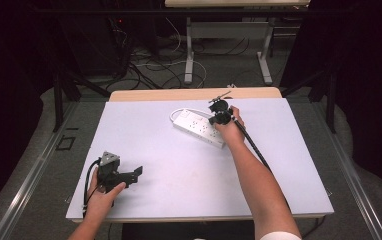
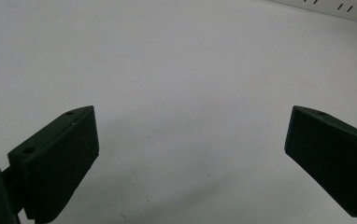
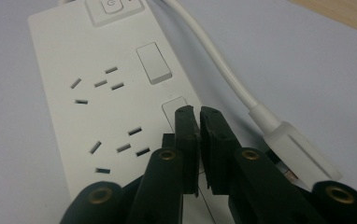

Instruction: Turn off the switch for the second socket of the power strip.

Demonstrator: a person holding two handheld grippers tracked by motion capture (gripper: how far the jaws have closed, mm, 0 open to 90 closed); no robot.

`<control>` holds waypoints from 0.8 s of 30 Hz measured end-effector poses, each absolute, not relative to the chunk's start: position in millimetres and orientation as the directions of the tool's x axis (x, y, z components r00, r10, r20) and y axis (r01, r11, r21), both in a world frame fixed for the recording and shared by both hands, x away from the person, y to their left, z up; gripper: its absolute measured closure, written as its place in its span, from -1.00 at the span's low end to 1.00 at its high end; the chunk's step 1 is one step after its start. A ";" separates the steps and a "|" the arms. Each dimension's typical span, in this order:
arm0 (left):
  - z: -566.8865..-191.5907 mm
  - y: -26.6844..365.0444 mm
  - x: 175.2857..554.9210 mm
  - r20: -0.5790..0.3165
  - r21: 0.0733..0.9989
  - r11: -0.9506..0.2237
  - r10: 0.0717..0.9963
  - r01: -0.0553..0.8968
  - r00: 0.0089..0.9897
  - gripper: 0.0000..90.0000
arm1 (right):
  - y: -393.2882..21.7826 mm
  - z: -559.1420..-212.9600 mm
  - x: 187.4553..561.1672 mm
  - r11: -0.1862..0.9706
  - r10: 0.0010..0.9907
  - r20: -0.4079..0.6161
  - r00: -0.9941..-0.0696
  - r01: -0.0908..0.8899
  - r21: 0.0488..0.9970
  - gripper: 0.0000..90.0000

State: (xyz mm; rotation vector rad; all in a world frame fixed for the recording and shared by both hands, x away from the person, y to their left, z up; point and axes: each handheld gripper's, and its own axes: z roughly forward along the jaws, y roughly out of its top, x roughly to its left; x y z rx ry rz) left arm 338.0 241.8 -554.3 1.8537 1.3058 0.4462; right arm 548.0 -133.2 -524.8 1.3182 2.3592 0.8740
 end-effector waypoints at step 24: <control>-555.4 240.9 338.4 -0.160 0.776 -0.134 0.903 0.616 0.399 -0.94 | -135.0 -523.0 548.6 0.379 0.850 0.036 -0.526 0.657 0.652 0.41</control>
